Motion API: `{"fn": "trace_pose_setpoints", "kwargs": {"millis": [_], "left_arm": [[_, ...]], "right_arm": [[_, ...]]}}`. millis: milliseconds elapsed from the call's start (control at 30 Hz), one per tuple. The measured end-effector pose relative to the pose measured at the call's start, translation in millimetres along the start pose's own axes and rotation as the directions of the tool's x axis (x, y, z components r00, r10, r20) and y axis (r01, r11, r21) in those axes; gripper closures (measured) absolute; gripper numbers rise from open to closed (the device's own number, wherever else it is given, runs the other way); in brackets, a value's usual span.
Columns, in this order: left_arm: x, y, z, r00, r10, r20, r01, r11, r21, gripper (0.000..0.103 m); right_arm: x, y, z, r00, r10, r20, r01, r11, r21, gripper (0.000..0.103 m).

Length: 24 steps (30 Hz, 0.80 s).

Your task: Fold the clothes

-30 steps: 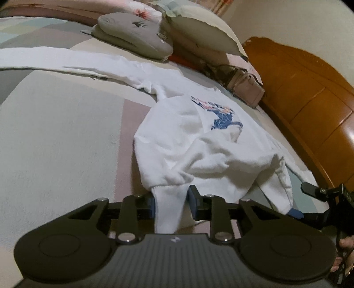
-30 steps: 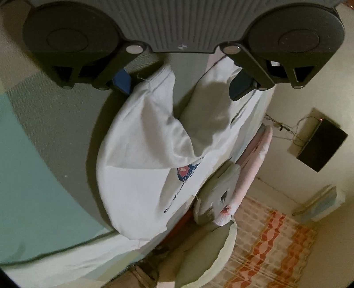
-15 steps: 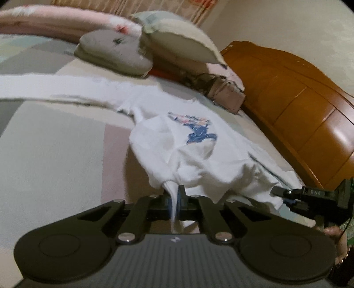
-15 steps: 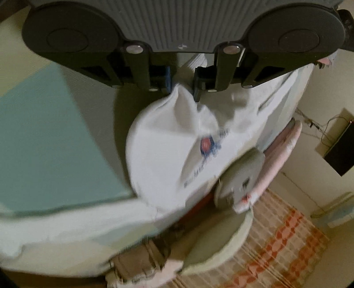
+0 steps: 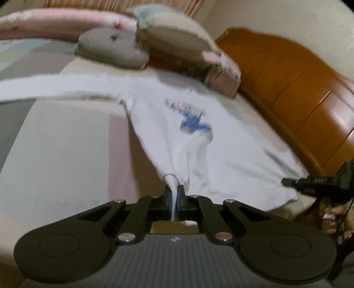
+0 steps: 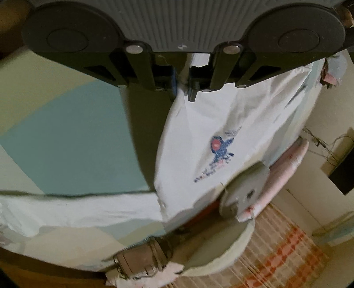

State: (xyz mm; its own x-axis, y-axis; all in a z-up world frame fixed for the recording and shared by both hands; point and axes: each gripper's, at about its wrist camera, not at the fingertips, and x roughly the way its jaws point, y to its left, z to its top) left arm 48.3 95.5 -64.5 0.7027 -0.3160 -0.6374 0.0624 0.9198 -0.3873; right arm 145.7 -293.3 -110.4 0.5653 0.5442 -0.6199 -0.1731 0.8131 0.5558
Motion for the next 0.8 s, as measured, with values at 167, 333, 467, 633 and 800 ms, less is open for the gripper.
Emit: {"fn": "trace_pose_setpoints", "kwargs": {"millis": [167, 333, 467, 633, 800], "left_arm": [[6.1, 10.1, -11.2, 0.989, 0.097, -0.111, -0.092, 0.995, 0.042, 0.099], [-2.1, 23.6, 8.7, 0.992, 0.12, -0.035, -0.119, 0.993, 0.026, 0.094], [18.1, 39.3, 45.9, 0.995, 0.097, 0.034, -0.096, 0.995, -0.038, 0.081], [74.9, 79.5, 99.4, 0.998, 0.011, 0.059, 0.001, 0.977, -0.213, 0.069], [139.9, 111.4, 144.7, 0.999, -0.033, 0.028, 0.04, 0.948, -0.315, 0.066]], "right_arm": [[6.2, -1.2, -3.8, 0.987, -0.148, -0.069, 0.145, 0.988, -0.057, 0.083], [-7.1, 6.0, 1.7, 0.983, -0.185, -0.01, 0.183, 0.979, -0.088, 0.067], [-8.3, 15.6, 9.9, 0.983, -0.183, 0.024, 0.184, 0.979, -0.087, 0.063], [-4.7, 30.4, 16.7, 0.984, -0.174, 0.038, 0.176, 0.981, -0.081, 0.047], [-1.8, 43.9, 22.8, 0.987, -0.151, 0.047, 0.155, 0.983, -0.095, 0.046]]}}
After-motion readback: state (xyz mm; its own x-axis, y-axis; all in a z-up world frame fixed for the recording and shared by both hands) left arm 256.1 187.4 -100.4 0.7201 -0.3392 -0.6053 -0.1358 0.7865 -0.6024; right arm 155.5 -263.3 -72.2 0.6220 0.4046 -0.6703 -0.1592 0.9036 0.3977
